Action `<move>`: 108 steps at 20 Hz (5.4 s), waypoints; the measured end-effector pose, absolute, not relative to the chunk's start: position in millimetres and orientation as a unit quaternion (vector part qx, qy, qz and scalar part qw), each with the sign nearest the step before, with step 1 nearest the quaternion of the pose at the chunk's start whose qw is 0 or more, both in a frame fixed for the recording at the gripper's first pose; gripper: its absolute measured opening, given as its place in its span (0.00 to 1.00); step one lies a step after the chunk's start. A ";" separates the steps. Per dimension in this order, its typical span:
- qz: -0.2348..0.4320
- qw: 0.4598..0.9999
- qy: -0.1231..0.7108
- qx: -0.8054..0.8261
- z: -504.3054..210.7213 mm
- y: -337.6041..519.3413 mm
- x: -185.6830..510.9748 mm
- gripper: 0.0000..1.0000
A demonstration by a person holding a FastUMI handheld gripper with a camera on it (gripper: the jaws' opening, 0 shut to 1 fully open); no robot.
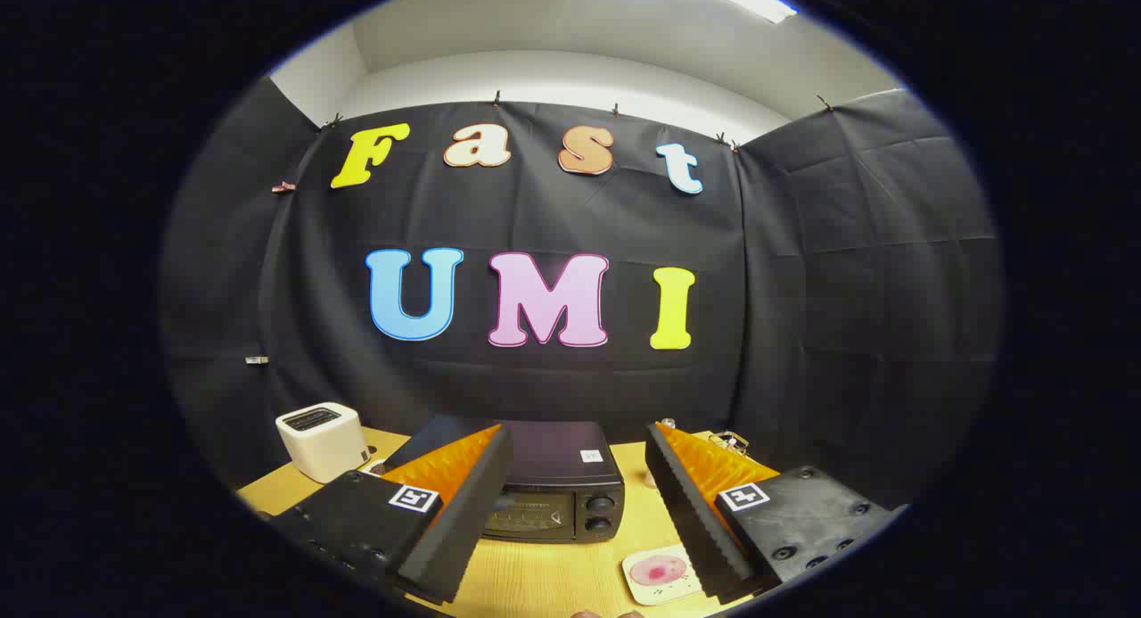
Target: Open the toaster oven, put the food inside, and close the toaster oven door.
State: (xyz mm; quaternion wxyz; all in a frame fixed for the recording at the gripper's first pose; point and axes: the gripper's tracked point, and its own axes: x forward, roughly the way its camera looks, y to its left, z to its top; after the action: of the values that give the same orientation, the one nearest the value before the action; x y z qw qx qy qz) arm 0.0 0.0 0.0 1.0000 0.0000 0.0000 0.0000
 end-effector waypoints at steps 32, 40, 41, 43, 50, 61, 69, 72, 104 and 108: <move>0.012 0.997 0.074 0.010 -61.9 50.7 54.2 0.98; 0.033 0.992 0.123 -0.001 -116.6 111.3 107.9 0.98; 0.036 0.991 0.132 -0.004 -125.5 118.7 110.7 0.98; 0.043 0.988 0.151 -0.011 -144.8 132.0 112.5 0.98; 0.042 0.979 0.197 -0.002 -186.2 135.7 122.9 0.99; 0.051 0.970 0.237 -0.011 -193.4 138.9 93.0 1.00; 0.066 0.965 0.253 -0.013 -202.5 137.0 56.5 1.00; 0.072 0.960 0.269 -0.020 -211.7 135.8 39.5 1.00; 0.080 0.955 0.286 -0.003 -170.7 -16.7 -19.9 0.99; 0.075 0.946 0.314 0.026 -178.8 -61.5 -13.8 0.99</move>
State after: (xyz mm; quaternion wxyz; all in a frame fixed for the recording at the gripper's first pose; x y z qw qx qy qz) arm -13.8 -61.5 -178.8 0.9461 0.0265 0.3139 0.0753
